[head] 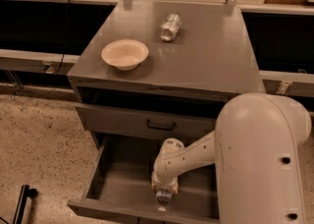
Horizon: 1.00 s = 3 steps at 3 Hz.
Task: Pick blue plastic bottle from middle drawer and place on counter
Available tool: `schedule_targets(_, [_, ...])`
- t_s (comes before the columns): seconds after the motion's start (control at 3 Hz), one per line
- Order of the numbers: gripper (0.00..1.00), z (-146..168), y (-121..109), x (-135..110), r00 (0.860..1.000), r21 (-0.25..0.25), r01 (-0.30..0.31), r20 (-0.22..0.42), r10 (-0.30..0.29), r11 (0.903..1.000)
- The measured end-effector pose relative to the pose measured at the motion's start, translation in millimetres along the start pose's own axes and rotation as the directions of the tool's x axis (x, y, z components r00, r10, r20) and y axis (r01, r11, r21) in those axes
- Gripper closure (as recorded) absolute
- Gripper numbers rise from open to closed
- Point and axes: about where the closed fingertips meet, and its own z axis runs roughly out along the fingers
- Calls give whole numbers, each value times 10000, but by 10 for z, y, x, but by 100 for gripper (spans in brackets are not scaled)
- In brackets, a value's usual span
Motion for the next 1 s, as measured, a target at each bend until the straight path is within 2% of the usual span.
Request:
schedule_targets(0.33, [89,-33,-4,0,10000,2,1,-2,-1,10000])
schedule_targets(0.67, [100,-406,-65,-2,9988,458,223,-440,-203,9987])
schedule_targets(1.0, [100,-1191,-88,-209,9931,1631,612,-1093,-436,9847])
